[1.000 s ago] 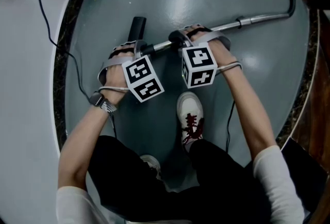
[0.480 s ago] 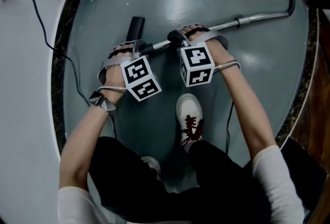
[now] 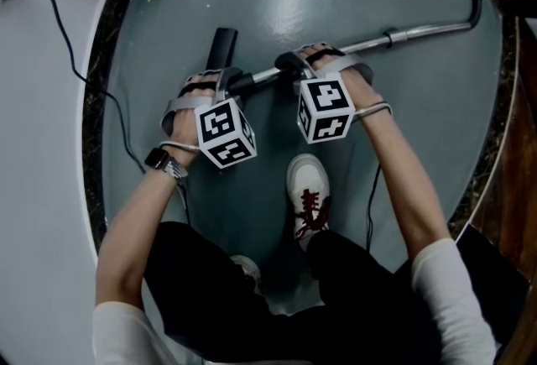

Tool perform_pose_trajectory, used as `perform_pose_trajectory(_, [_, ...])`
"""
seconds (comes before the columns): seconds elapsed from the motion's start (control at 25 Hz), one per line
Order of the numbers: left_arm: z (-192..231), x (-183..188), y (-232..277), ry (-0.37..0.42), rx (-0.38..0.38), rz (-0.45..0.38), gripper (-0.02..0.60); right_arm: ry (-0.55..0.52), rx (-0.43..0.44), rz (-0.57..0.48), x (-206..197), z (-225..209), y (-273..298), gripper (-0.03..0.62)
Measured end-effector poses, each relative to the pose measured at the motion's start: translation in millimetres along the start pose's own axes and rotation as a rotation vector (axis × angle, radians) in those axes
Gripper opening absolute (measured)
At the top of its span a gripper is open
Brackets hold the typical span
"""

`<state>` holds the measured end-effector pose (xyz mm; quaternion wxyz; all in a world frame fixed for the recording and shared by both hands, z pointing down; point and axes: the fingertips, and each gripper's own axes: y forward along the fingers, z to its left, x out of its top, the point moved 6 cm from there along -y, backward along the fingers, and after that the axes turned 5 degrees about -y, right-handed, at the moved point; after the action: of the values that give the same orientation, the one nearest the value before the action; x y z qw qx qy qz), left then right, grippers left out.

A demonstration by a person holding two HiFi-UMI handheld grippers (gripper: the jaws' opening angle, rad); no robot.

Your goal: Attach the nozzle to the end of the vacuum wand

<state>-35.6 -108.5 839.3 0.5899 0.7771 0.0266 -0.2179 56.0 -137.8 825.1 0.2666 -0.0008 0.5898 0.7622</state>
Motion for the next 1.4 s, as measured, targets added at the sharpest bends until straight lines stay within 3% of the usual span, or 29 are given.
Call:
perform_pose_trajectory(0.32, [0.3,0.2,1.9,0.004,-0.007,-0.019,0.184,-0.008,-0.017,-0.025,-2.0,1.0,-0.1,0.152])
perform_pose_trajectory(0.44, [-1.6,-1.6,2.4,0.003,-0.025,-0.025,0.221,0.044,-0.010,-0.063,-3.1,0.0,-3.2,0.155])
perform_pose_trajectory(0.84, [8.2,-4.3,-13.1,-0.122,-0.069,-0.094,0.258,0.164,-0.007,-0.108,-16.5,-0.2,-17.4,0.181])
perform_pose_trajectory(1.08, [12.5,0.1,-34.3,-0.253,-0.106,-0.266,0.254,0.339,-0.070,-0.234,-13.7,-10.2,-32.5,0.181])
perform_pose_trajectory(1.24, [17.4,8.3,-50.4,-0.287,-0.099,-0.375,0.187,0.455,-0.101,-0.294,-16.1,-10.7,-39.4,0.179])
perform_pose_trajectory(1.4, [32.2,14.0,-67.2,-0.428,-0.096,-0.489,0.122,0.528,-0.147,-0.337,-19.5,-13.0,-49.6,0.175])
